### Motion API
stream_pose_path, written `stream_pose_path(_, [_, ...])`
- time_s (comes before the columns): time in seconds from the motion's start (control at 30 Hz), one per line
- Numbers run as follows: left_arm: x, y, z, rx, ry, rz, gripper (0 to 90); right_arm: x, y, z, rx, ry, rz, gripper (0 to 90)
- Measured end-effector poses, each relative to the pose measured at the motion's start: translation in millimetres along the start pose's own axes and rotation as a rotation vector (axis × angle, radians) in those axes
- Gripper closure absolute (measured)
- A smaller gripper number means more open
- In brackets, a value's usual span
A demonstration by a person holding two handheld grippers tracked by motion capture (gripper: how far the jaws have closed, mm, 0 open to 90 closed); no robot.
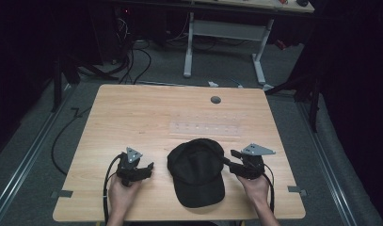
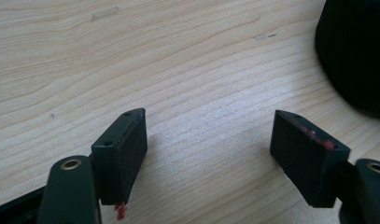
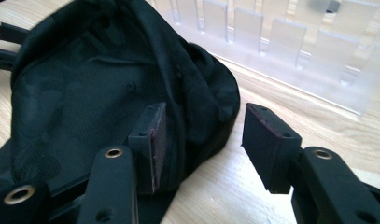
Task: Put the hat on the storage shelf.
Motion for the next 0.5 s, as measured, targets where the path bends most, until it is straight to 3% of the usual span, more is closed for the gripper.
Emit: stream_pose_path(0.5, [0.3, -0.1, 0.0, 0.001, -0.004, 0.0, 27.4, -11.6, 17.2, 14.6, 0.025, -0.019, 0.026, 57.9])
Point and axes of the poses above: each handheld gripper's, and its own axes: y roughly forward along the jaws, z roughly out of its top, x roughly to its right, the point moved 3 cm from there along y, roughly forward along the jaws, and after that the axes turned 6 degrees about x, right-handed, at the moved point
